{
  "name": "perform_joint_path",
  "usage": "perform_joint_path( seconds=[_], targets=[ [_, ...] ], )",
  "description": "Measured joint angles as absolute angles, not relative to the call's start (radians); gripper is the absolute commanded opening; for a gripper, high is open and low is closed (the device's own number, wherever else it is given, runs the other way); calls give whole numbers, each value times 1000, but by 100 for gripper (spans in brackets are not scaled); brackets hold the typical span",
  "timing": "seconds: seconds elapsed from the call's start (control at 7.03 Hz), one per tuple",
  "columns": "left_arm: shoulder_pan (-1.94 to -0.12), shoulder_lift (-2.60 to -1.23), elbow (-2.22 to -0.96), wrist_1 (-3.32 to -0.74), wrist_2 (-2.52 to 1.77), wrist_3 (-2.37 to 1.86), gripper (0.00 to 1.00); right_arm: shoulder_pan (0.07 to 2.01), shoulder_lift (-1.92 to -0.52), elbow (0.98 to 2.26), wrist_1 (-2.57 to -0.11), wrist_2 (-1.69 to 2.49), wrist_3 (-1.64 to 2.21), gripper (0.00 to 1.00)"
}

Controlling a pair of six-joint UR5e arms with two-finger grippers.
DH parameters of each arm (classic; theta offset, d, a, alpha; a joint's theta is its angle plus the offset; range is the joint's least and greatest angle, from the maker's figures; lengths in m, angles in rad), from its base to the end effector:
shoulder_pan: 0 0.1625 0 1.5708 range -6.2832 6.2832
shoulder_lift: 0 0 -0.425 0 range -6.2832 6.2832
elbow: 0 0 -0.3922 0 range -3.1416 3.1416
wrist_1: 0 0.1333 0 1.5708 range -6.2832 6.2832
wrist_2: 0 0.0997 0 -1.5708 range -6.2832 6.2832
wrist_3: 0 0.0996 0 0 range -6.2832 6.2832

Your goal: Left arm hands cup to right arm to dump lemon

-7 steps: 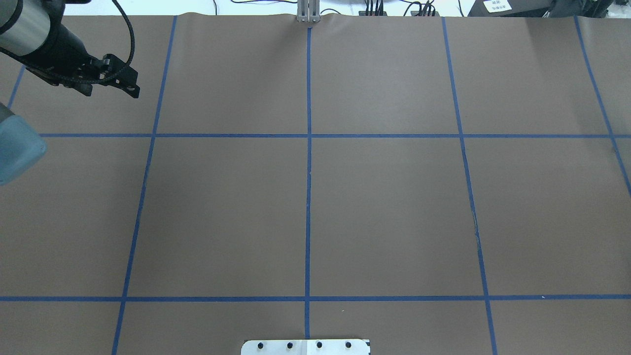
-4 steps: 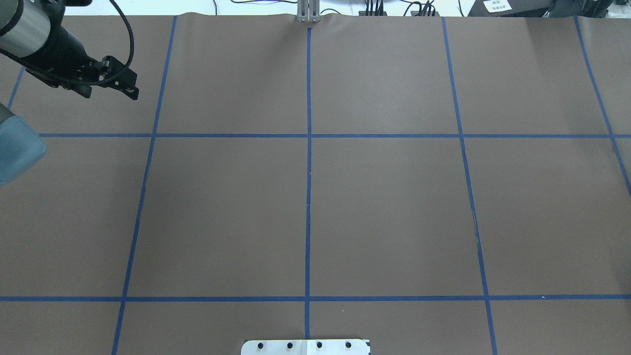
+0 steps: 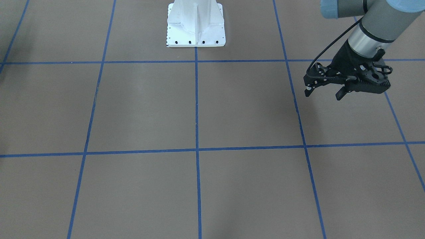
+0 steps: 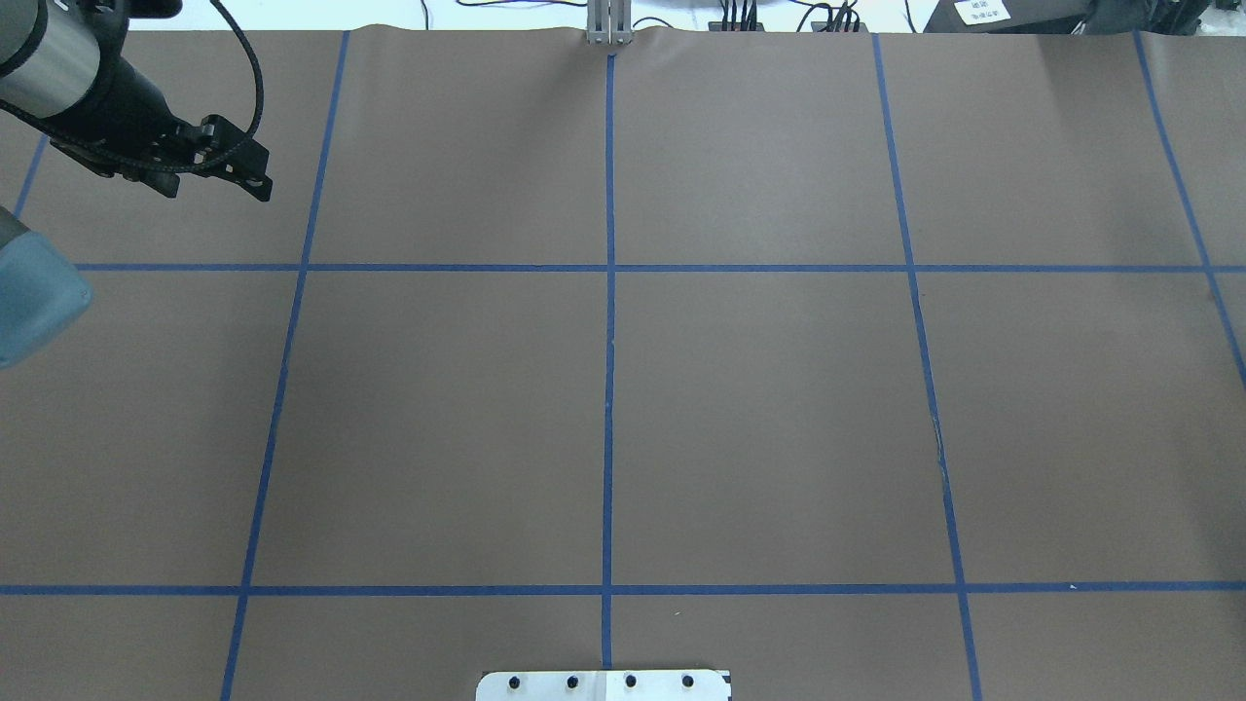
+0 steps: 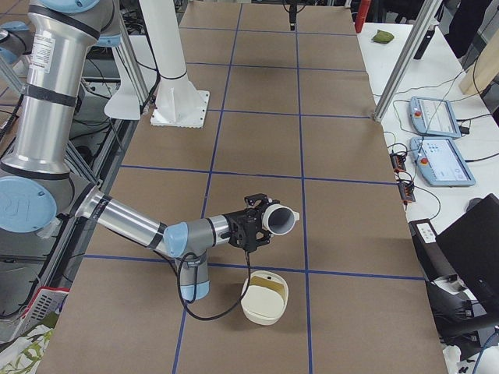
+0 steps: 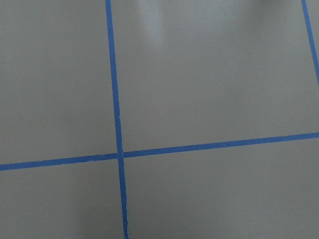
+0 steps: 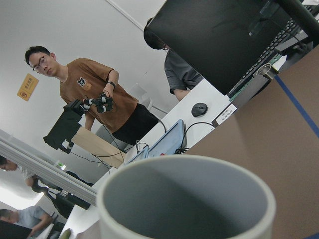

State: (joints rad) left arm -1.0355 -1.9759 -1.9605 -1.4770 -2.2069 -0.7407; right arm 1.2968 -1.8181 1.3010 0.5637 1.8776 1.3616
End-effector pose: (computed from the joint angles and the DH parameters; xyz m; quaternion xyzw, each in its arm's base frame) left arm 0.2270 -0.5281 0.2701 0.0871 0.4302 0.0154 0.8984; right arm 0.0109 -0.3428 0.6644 0.4119 -0.5938 0.2584 0.6411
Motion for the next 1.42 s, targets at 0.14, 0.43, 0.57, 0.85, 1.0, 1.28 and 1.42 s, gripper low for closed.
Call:
perform_joint_path(
  seconds=[0.14,0.43,0.57,0.85,1.0,1.28,1.42],
  targets=[
    [-1035,-1976,-1959,-1477,-2207,-741,100,1297,-1814,1338,486,1891,1193,0],
    [-1035,-1976,-1952,-1479,-2208,-741,100,1297,-1805,1441,300,1932,856,0],
    [-1034,-1978,-1947,-1482,-2208,-741,100,1297,-1785,1479,226,1950,697,0],
    [-1034,-1985,-1935,-1484,-2209,-743,100,1284,-1693,1494,161,1956,496,0],
    [-1034,-1988,-1932,-1485,-2209,-748,100,1267,-1632,1492,137,1952,435,0],
    [-1034,-1996,-1931,-1485,-2209,-761,100,1192,-1507,1482,54,1928,397,0],
    [-1033,-2009,-1931,-1486,-2209,-796,100,1128,-1457,1478,14,1873,395,0]
  ],
)
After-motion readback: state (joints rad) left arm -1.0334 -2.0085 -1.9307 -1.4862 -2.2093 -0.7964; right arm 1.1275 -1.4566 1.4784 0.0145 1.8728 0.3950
